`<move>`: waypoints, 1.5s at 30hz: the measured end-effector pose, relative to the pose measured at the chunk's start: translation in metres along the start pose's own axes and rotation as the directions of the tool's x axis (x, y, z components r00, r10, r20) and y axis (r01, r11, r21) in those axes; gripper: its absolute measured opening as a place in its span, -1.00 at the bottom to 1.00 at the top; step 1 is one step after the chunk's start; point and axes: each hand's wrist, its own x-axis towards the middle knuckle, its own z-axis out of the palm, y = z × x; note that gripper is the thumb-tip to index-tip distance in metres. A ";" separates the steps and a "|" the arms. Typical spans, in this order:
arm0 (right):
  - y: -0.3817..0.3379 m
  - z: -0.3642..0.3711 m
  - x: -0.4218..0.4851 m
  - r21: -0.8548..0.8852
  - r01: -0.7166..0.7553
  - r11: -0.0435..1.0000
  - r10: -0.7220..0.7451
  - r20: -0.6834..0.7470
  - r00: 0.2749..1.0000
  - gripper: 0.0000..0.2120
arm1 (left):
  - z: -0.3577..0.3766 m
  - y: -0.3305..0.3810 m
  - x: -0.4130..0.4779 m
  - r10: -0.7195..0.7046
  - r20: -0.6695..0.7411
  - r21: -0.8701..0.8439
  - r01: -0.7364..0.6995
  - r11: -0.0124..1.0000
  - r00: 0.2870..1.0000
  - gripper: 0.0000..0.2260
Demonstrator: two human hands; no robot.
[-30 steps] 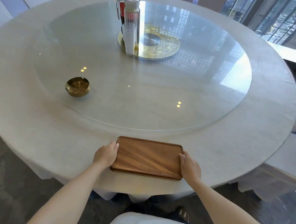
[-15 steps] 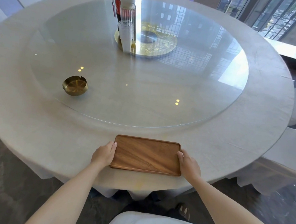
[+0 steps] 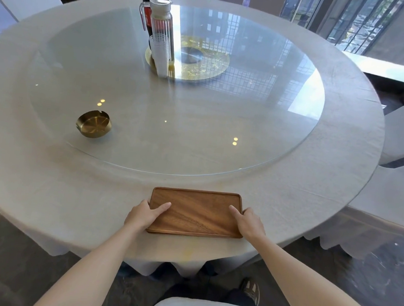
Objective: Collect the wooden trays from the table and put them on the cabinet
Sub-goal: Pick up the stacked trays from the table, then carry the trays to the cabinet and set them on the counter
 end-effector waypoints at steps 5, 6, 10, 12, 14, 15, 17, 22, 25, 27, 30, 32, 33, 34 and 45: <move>0.002 0.001 0.003 0.025 -0.020 0.999 0.019 0.038 0.999 -0.43 | 0.002 0.001 0.000 -0.024 0.003 0.007 0.024 1.000 1.000 -0.41; 0.003 0.002 0.004 0.045 -0.022 0.999 0.020 0.041 0.999 -0.46 | 0.003 0.001 -0.001 -0.025 0.004 0.010 0.025 1.000 1.000 -0.41; 0.007 0.006 0.004 0.218 -0.047 0.975 0.034 0.064 0.997 -0.56 | 0.004 0.007 -0.004 -0.023 -0.029 -0.042 0.021 0.999 0.999 -0.43; 0.013 0.004 0.004 0.277 -0.058 0.959 0.042 0.066 0.997 -0.60 | 0.002 0.016 -0.005 -0.002 -0.035 -0.038 0.001 0.999 0.999 -0.44; 0.019 -0.001 0.003 0.332 -0.068 0.941 0.055 0.050 0.997 -0.61 | 0.001 0.030 -0.006 0.030 -0.035 -0.020 -0.030 0.999 0.999 -0.44; 0.023 -0.005 0.002 0.358 -0.069 0.931 0.060 0.037 0.998 -0.62 | 0.001 0.039 -0.006 0.048 -0.034 -0.014 -0.048 0.999 0.998 -0.44; 0.029 -0.018 0.001 0.415 -0.062 0.908 0.068 0.001 0.998 -0.62 | 0.002 0.061 -0.008 0.091 -0.030 -0.007 -0.091 0.996 0.995 -0.44; 0.046 -0.074 -0.001 0.524 -0.035 0.851 0.124 -0.135 0.983 -0.57 | 0.015 0.138 -0.015 0.217 0.029 0.044 -0.218 0.975 0.976 -0.43; 0.067 -0.119 -0.007 0.557 -0.011 0.831 0.156 -0.213 0.964 -0.58 | 0.036 0.192 -0.023 0.304 0.092 0.047 -0.309 0.950 0.948 -0.43; 0.086 -0.151 -0.012 0.578 -0.004 0.816 0.193 -0.265 0.945 -0.56 | 0.056 0.232 -0.030 0.370 0.143 0.042 -0.379 0.925 0.918 -0.42; 0.122 -0.202 -0.020 0.615 -0.001 0.788 0.259 -0.330 0.908 -0.53 | 0.093 0.295 -0.049 0.458 0.215 0.038 -0.476 0.878 0.862 -0.42; 0.151 -0.237 -0.025 0.652 0.010 0.758 0.307 -0.370 0.877 -0.56 | 0.121 0.339 -0.067 0.509 0.246 0.046 -0.534 0.844 0.825 -0.43; 0.165 -0.255 -0.028 0.664 0.015 0.748 0.333 -0.394 0.857 -0.57 | 0.136 0.360 -0.078 0.532 0.256 0.050 -0.561 0.827 0.807 -0.43; 0.181 -0.273 -0.031 0.669 0.020 0.743 0.357 -0.422 0.834 -0.58 | 0.152 0.380 -0.089 0.554 0.266 0.053 -0.586 0.809 0.789 -0.43; 0.366 -0.453 -0.069 0.708 0.079 0.701 0.517 -0.583 0.627 -0.48 | 0.327 0.575 -0.220 0.731 0.413 -0.024 -0.796 0.605 0.544 -0.52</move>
